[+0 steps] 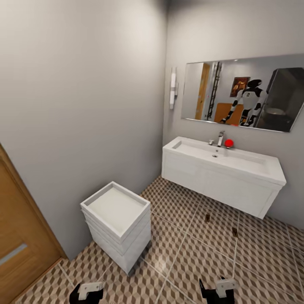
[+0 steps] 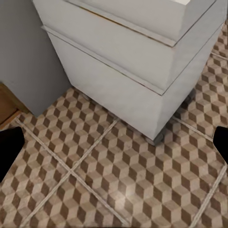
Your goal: Take the four mousetraps from the cabinet in the bathroom and place them on the bathroom floor. Make sure all four end up on the same floor surface, and ensure that at least two of them are either under or directly next to the same bathroom sink.
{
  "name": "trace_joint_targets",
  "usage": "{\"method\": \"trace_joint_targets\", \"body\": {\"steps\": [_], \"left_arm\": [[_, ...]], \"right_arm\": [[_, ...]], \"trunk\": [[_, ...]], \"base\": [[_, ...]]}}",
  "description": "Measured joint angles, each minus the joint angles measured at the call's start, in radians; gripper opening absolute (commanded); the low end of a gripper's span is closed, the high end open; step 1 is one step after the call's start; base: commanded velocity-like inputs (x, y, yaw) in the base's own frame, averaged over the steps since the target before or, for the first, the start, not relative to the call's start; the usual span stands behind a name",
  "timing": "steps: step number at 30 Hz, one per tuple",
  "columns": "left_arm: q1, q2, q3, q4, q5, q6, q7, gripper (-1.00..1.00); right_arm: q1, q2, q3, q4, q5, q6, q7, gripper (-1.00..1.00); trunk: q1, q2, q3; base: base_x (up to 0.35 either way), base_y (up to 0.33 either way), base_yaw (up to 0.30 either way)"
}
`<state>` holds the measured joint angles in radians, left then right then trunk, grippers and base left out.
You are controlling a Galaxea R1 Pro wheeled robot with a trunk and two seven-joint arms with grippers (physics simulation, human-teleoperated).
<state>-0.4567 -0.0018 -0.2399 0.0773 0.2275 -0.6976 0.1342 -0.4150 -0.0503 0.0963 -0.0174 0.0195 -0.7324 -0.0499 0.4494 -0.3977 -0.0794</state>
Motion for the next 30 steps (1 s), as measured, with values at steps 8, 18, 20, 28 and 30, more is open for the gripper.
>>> {"method": "trace_joint_targets", "body": {"steps": [8, 18, 20, 28, 30], "left_arm": [[0.0, 0.0, 0.0, 0.0, 0.0, 0.0, 0.0, 1.0], [0.0, -0.001, 0.0, 0.0, 0.0, 0.0, 0.0, 1.0], [0.0, 0.0, 0.0, 0.0, 0.0, 0.0, 0.0, 1.0], [0.0, 0.0, 0.0, 0.0, 0.0, 0.0, 0.0, 1.0], [0.0, 0.0, 0.0, 0.0, 0.0, 0.0, 0.0, 1.0]], "right_arm": [[0.0, 0.0, 0.0, 0.0, 0.0, 0.0, -0.001, 1.0], [0.0, 0.0, 0.0, 0.0, 0.0, 0.0, -0.001, 1.0], [0.0, 0.0, 0.0, 0.0, 0.0, 0.0, -0.001, 1.0], [0.0, 0.0, 0.0, 0.0, 0.0, 0.0, -0.001, 1.0], [0.0, 0.0, 0.0, 0.0, 0.0, 0.0, -0.001, 1.0]], "trunk": [[0.0, 0.0, 0.0], [0.0, 0.0, 0.0], [0.0, 0.0, 0.0], [0.0, 0.0, 0.0], [0.0, 0.0, 0.0]], "base": [[0.0, 0.0, 0.284], [0.0, 0.0, 0.284], [0.0, 0.0, 0.284], [0.0, 0.0, 0.284], [0.0, 0.0, 0.284]]}}
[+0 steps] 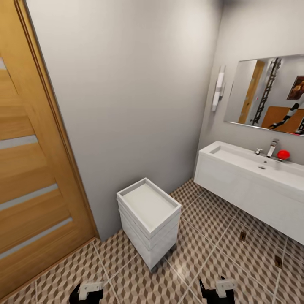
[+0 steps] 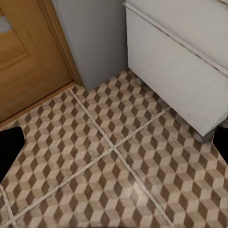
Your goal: Take the four mousetraps from the cabinet in the bathroom and place them on the bathroom floor. Make sure all four end up on the same floor surface, and ensure that at least two of them are either under or directly next to the same bathroom sink.
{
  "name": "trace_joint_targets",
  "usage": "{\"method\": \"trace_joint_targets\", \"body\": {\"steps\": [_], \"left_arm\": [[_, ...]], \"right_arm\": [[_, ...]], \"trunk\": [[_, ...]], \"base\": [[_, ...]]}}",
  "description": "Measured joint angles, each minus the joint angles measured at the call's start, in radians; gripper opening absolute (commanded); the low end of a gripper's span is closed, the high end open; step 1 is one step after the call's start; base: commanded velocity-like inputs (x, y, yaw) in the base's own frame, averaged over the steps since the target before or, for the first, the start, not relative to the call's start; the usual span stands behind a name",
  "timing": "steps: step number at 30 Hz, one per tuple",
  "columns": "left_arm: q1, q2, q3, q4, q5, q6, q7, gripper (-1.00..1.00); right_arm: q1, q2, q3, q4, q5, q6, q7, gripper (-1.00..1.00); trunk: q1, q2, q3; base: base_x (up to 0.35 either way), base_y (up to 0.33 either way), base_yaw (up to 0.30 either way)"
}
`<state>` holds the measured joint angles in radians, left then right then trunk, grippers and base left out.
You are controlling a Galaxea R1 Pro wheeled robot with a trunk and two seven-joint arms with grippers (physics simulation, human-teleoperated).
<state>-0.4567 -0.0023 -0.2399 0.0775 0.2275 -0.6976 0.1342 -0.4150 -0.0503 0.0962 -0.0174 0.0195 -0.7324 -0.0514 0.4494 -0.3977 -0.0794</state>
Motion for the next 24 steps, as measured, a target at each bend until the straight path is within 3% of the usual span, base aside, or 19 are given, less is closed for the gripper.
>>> {"method": "trace_joint_targets", "body": {"steps": [24], "left_arm": [[0.0, 0.0, 0.0, 0.0, 0.0, 0.0, 0.0, 1.0]], "right_arm": [[0.0, 0.0, 0.0, 0.0, 0.0, 0.0, 0.0, 1.0]], "trunk": [[0.0, 0.0, 0.0]], "base": [[0.0, 0.0, 0.284]]}}
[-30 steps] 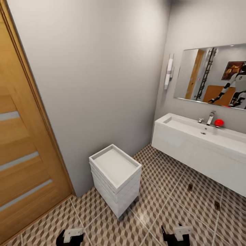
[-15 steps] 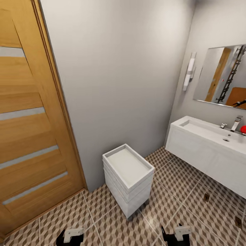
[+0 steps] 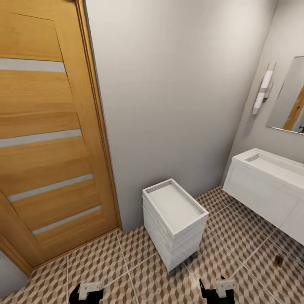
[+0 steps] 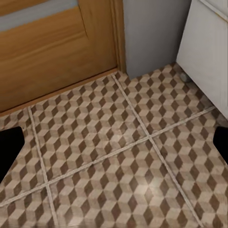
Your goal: Take the four mousetraps from the cabinet in the bathroom and place them on the bathroom floor. Make sure all four end up on the same floor surface, and ensure that at least two of them are either under or directly next to the same bathroom sink.
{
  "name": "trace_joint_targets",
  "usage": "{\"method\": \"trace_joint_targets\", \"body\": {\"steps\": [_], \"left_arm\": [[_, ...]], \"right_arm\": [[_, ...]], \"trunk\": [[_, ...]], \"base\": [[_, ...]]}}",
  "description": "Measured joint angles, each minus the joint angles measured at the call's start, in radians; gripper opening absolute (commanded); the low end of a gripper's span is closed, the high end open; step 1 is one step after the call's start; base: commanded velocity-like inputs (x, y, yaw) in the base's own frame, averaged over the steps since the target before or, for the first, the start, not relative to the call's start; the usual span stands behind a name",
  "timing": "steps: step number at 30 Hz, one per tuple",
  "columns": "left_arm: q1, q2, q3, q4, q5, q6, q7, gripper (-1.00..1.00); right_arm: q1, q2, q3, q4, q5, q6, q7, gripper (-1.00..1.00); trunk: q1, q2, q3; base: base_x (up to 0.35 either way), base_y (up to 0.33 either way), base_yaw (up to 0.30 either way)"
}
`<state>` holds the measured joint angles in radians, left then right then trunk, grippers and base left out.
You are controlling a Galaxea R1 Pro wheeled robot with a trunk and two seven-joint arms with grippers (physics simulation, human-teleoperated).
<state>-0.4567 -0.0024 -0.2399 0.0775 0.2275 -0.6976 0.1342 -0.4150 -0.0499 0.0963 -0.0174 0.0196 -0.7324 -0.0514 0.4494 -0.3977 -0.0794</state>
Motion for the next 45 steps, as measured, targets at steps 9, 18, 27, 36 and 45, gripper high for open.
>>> {"method": "trace_joint_targets", "body": {"steps": [9, 18, 27, 36, 45], "left_arm": [[0.0, 0.0, 0.0, 0.0, 0.0, 0.0, 0.0, 1.0], [0.0, 0.0, 0.0, 0.0, 0.0, 0.0, 0.0, 1.0], [0.0, -0.001, 0.0, 0.0, 0.0, 0.0, 0.0, 1.0], [0.0, -0.002, 0.0, 0.0, 0.0, 0.0, 0.0, 1.0], [0.0, -0.002, 0.0, 0.0, 0.0, 0.0, 0.0, 1.0]], "right_arm": [[0.0, 0.001, 0.0, 0.0, 0.0, 0.0, 0.0, 1.0], [0.0, 0.001, 0.0, 0.0, 0.0, 0.0, 0.0, 1.0], [0.0, 0.001, 0.0, 0.0, 0.0, 0.0, 0.0, 1.0], [0.0, 0.001, 0.0, 0.0, 0.0, 0.0, 0.0, 1.0], [0.0, 0.001, 0.0, 0.0, 0.0, 0.0, 0.0, 1.0]], "trunk": [[0.0, 0.0, 0.0], [0.0, 0.0, 0.0], [0.0, 0.0, 0.0], [0.0, 0.0, 0.0], [0.0, 0.0, 0.0]], "base": [[0.0, 0.0, 0.284], [0.0, 0.0, 0.284], [0.0, 0.0, 0.285], [0.0, 0.0, 0.285], [0.0, 0.0, 0.284]]}}
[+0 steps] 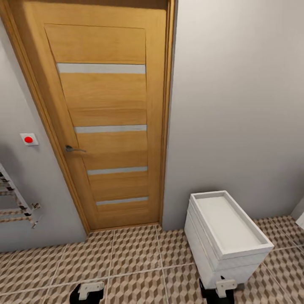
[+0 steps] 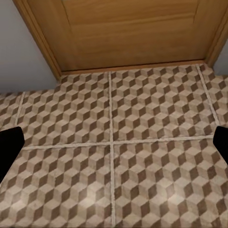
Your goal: Take the four mousetraps from the cabinet in the bathroom and place them on the bathroom floor. Make sure all four end up on the same floor surface, and ensure that at least two of them are either under or directly next to the same bathroom sink.
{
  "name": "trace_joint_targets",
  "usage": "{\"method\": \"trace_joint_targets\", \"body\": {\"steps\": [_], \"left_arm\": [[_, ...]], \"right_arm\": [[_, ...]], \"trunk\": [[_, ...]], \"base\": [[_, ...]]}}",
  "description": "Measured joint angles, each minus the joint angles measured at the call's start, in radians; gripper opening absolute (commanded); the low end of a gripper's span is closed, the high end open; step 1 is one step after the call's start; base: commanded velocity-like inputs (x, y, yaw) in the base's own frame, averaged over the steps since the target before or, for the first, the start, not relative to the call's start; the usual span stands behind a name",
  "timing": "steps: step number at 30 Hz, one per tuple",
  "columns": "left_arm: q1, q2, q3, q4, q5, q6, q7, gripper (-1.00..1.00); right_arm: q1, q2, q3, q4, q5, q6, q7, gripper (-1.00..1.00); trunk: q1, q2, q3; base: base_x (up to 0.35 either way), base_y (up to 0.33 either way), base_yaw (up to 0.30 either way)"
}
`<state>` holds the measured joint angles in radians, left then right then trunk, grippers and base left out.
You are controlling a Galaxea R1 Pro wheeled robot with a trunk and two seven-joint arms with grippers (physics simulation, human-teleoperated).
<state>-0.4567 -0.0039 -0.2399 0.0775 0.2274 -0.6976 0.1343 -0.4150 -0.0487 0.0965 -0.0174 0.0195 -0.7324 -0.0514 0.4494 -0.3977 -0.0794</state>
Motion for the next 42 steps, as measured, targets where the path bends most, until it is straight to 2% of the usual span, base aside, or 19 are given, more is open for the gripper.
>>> {"method": "trace_joint_targets", "body": {"steps": [42], "left_arm": [[0.0, 0.0, 0.0, 0.0, 0.0, 0.0, 0.0, 1.0]], "right_arm": [[0.0, 0.001, 0.001, 0.0, 0.0, 0.0, 0.0, 1.0]], "trunk": [[0.0, 0.0, 0.0]], "base": [[0.0, 0.0, 0.284]]}}
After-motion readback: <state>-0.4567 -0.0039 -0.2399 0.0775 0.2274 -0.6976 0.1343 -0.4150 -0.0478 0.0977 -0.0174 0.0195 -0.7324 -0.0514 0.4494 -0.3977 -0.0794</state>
